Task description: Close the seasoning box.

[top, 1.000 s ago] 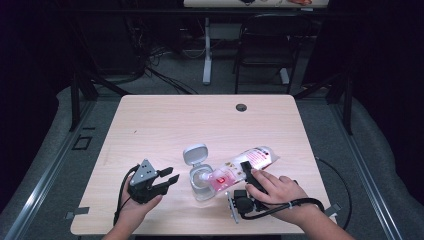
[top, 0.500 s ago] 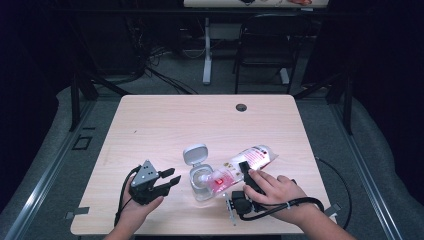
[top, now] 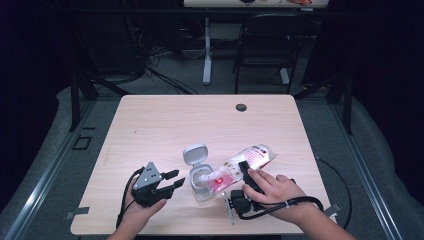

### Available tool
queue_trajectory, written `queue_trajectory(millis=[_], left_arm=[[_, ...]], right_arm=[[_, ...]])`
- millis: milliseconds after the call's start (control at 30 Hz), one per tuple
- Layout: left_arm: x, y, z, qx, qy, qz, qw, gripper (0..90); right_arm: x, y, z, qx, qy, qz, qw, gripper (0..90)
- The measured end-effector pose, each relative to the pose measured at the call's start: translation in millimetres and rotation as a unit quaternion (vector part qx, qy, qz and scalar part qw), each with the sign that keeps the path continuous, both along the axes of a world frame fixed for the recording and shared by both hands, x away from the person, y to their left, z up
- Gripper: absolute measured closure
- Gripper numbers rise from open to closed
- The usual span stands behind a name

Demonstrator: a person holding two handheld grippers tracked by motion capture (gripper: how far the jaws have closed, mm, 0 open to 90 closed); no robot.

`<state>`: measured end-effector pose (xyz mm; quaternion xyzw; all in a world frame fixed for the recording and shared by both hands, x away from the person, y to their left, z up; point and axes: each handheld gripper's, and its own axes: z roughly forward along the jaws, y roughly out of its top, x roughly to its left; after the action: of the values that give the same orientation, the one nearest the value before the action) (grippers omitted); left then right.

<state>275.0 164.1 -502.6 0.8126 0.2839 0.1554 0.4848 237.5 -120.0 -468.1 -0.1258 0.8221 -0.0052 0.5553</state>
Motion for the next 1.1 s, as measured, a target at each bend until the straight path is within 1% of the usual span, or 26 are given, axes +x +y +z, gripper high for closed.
queue_trajectory(millis=[100,267,333,367,533,567,600,633,667,733,800,833,867,900,967,1067,1100], left_arm=[[-3.0,-7.0,1.2,0.000,-0.001,-0.012,0.9999,63.9],[-6.7,-21.1,2.2,0.005,-0.003,-0.033,0.9994,64.3],[-7.3,-27.4,2.1,0.008,-0.003,-0.041,0.9991,64.7],[-7.5,-30.5,2.2,0.009,-0.003,-0.044,0.9990,64.8],[-8.5,-44.3,2.9,0.016,-0.008,-0.058,0.9982,65.0],[-8.3,-46.0,2.7,0.018,-0.011,-0.058,0.9981,65.0],[-8.1,-46.9,2.9,0.021,-0.011,-0.058,0.9980,65.0],[-7.3,-48.1,2.8,0.021,-0.011,-0.058,0.9980,65.0],[-6.5,-48.6,3.1,0.022,-0.011,-0.057,0.9981,65.0],[-5.5,-49.7,3.0,0.020,-0.010,-0.055,0.9982,65.4],[-4.5,-50.5,3.3,0.020,-0.009,-0.054,0.9983,66.2],[-4.4,-51.3,3.4,0.022,-0.008,-0.053,0.9983,67.4],[-4.4,-52.0,4.0,0.025,-0.010,-0.050,0.9983,68.3],[-4.1,-52.8,4.5,0.024,-0.010,-0.047,0.9985,69.7],[-3.8,-53.4,5.3,0.028,-0.012,-0.047,0.9984,72.8],[-3.7,-54.3,5.7,0.029,-0.012,-0.043,0.9986,75.6],[-3.6,-54.3,5.6,0.032,-0.013,-0.048,0.9983,76.6]], right_arm=[[0.8,0.3,-0.1,0.001,0.001,-0.001,1.0000,67.2],[0.7,1.8,1.7,-0.008,-0.001,-0.008,0.9999,67.4],[0.8,2.2,1.7,-0.005,-0.001,-0.007,1.0000,67.4],[1.6,1.8,0.3,0.002,0.003,-0.004,1.0000,67.5],[1.2,3.3,1.6,-0.003,0.005,-0.006,1.0000,67.6],[1.4,3.5,1.6,-0.003,0.005,-0.005,1.0000,67.6],[2.0,3.2,1.0,0.002,0.007,-0.003,1.0000,67.7],[1.8,3.7,1.9,-0.003,0.007,-0.005,1.0000,67.7],[2.3,3.3,0.9,0.002,0.006,-0.002,1.0000,67.7],[1.9,3.8,2.1,-0.004,0.007,-0.006,1.0000,67.7],[2.3,3.1,1.1,0.001,0.006,-0.004,1.0000,67.8],[2.1,3.2,1.9,-0.003,0.007,-0.008,0.9999,67.8],[2.3,3.0,2.1,-0.001,0.007,-0.009,0.9999,67.8],[2.6,2.7,1.9,0.001,0.007,-0.008,0.9999,67.8],[3.3,1.9,1.1,0.007,0.010,-0.006,0.9999,67.9],[2.7,2.4,2.1,0.002,0.009,-0.008,0.9999,68.0],[2.7,2.4,2.3,0.002,0.009,-0.009,0.9999,68.0]])
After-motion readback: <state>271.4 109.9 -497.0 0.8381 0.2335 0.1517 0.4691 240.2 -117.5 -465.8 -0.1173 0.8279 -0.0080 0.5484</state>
